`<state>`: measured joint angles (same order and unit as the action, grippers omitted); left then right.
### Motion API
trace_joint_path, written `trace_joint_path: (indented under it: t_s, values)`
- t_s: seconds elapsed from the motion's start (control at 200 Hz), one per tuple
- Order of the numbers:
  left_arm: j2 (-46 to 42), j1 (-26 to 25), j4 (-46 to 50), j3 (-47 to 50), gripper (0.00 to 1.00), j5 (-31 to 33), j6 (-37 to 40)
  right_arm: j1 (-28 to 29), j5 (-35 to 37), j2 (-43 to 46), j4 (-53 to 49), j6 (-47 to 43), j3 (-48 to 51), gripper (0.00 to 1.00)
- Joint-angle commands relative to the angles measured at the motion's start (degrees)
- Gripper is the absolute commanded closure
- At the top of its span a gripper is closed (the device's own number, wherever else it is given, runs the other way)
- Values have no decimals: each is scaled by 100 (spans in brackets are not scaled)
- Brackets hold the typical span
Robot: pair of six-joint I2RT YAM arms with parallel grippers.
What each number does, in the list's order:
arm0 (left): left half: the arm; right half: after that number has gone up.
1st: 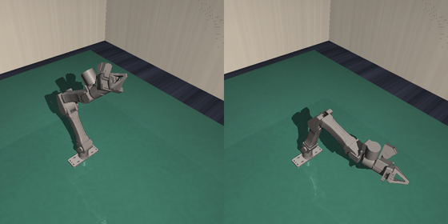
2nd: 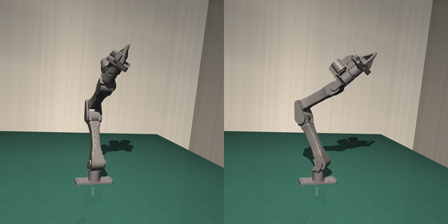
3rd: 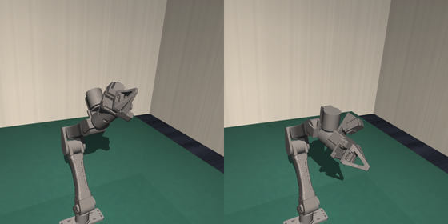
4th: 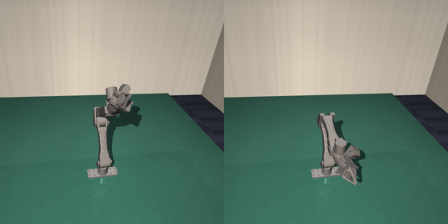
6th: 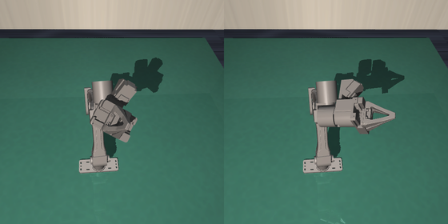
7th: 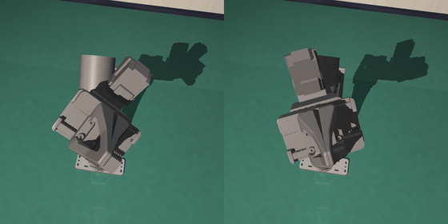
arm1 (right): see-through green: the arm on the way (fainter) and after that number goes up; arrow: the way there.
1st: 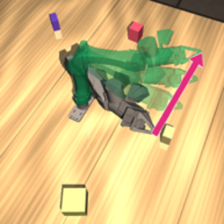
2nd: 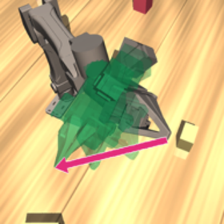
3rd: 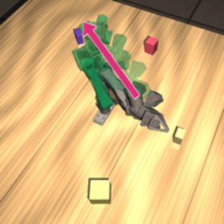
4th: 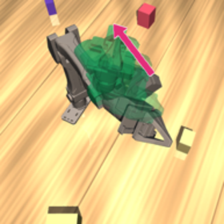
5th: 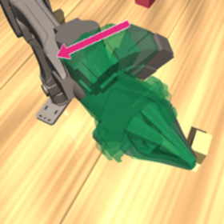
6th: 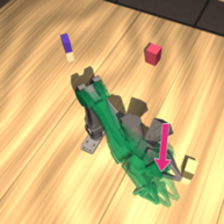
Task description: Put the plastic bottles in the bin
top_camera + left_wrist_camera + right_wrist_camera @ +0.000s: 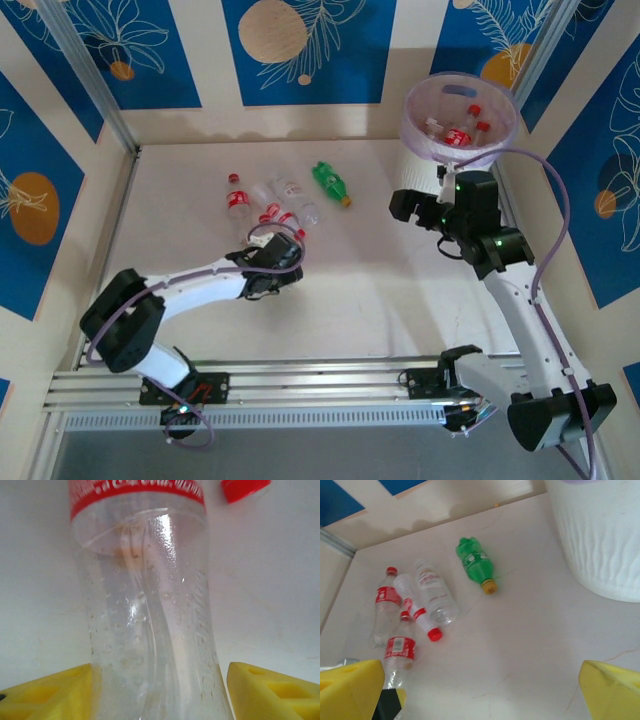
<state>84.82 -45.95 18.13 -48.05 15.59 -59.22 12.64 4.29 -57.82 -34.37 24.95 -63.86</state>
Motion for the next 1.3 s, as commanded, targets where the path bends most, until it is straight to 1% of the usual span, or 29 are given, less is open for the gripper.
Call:
trace_joint_path:
  t_s: [0.0,0.195,0.3,0.435,0.545,0.66,0.73,0.885,0.975,1.12,1.296]
  values:
    - [-528,-49,-104,45,33,99,678,177,-546,11,-35,169,-84,0]
    - [-1263,-48,-789,389,34,-452,1717,727,-1444,-451,473,482,-83,0]
    - [-1548,-32,-966,530,33,-604,1969,983,-1713,-795,712,552,-109,0]
    - [-1839,-33,-1204,619,34,-905,2265,1170,-1929,-1208,965,616,-127,0]
    - [-2006,-36,-1185,575,35,-839,2309,1248,-1998,-1499,1160,672,-145,0]
    - [-2115,-28,-1330,602,35,-929,2334,1262,-2200,-1768,1515,854,-144,1]
    - [-2135,-31,-1497,641,35,-1104,2409,1339,-2343,-1953,1703,940,-169,1]
    - [-2125,-31,-1781,747,36,-1556,2595,1612,-2302,-2359,1782,950,-337,1]
    - [-2145,-30,-1936,818,35,-1695,2585,1726,-2340,-2557,1816,959,-441,1]
    - [-2151,-32,-1955,780,37,-1973,2620,1802,-2433,-2820,1985,987,-522,2]
    - [-2217,-36,-1900,859,37,-1885,2541,1803,-2837,-3047,2344,1115,-630,2]
